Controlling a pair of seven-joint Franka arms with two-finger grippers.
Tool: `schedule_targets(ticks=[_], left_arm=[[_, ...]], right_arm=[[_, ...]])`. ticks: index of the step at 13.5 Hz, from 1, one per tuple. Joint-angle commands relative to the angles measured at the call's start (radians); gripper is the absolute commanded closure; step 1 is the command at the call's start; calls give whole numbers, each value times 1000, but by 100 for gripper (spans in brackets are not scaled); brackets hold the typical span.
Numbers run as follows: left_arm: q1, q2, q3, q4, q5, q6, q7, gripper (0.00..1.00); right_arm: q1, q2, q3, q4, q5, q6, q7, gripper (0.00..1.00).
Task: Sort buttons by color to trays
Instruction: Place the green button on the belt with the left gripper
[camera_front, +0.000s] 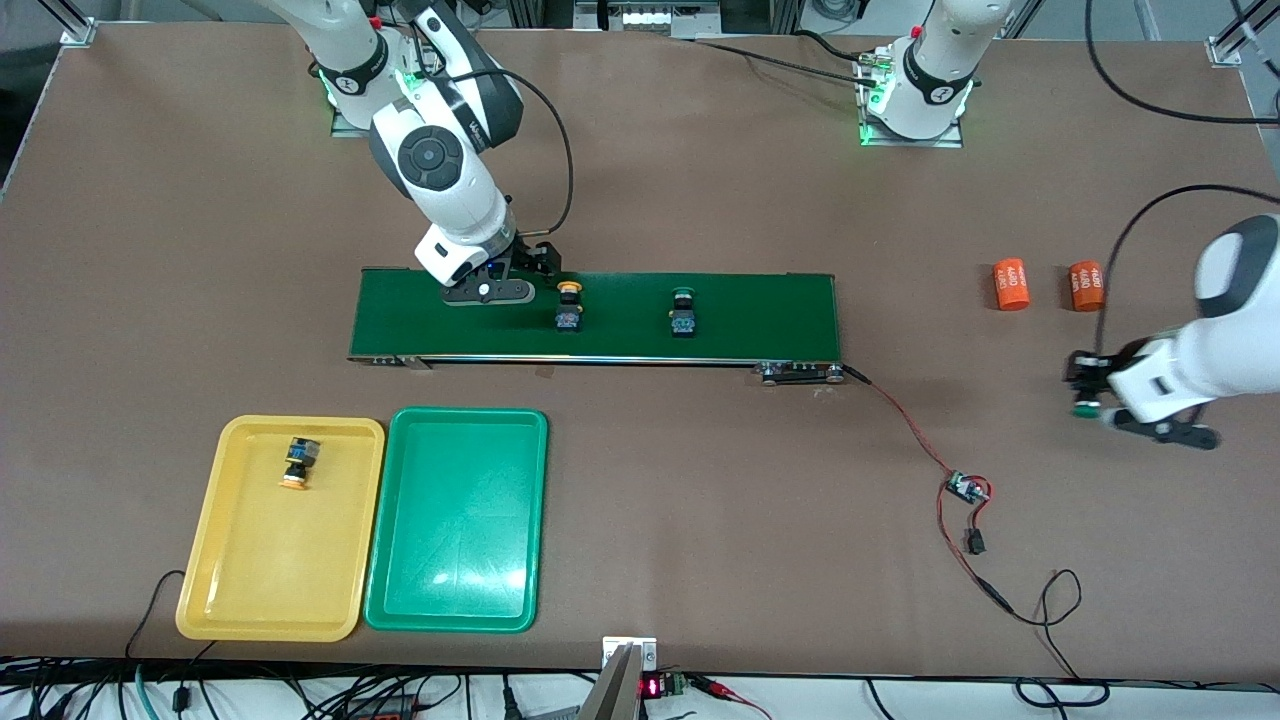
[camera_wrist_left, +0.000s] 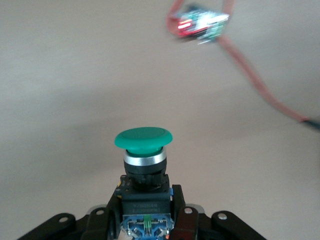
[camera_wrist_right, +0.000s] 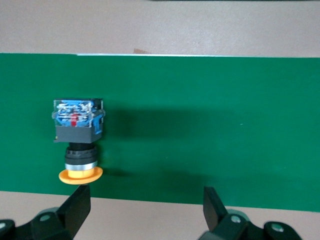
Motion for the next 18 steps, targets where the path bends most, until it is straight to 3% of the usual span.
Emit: schedule_targets(ticks=[1, 6, 10, 12, 15, 18], left_arm=[[-85, 4, -6, 31, -132, -31, -92, 74], [-337, 12, -3, 53, -162, -14, -387, 73], [-504, 42, 17, 8, -153, 111, -611, 70], [-517, 41, 17, -44, -153, 130, -674, 67], [-517, 36, 20, -166, -143, 272, -761, 67], [-523, 32, 22, -208, -142, 285, -788, 66]], right_arm=[[4, 15, 1, 17, -58, 2, 32, 0], [-3, 25, -3, 26, -65, 4, 44, 0], [-5, 58, -11, 49, -62, 7, 101, 0], [0, 66, -14, 49, -65, 5, 110, 0], [1, 86, -14, 51, -66, 8, 111, 0], [1, 97, -16, 61, -75, 10, 111, 0]])
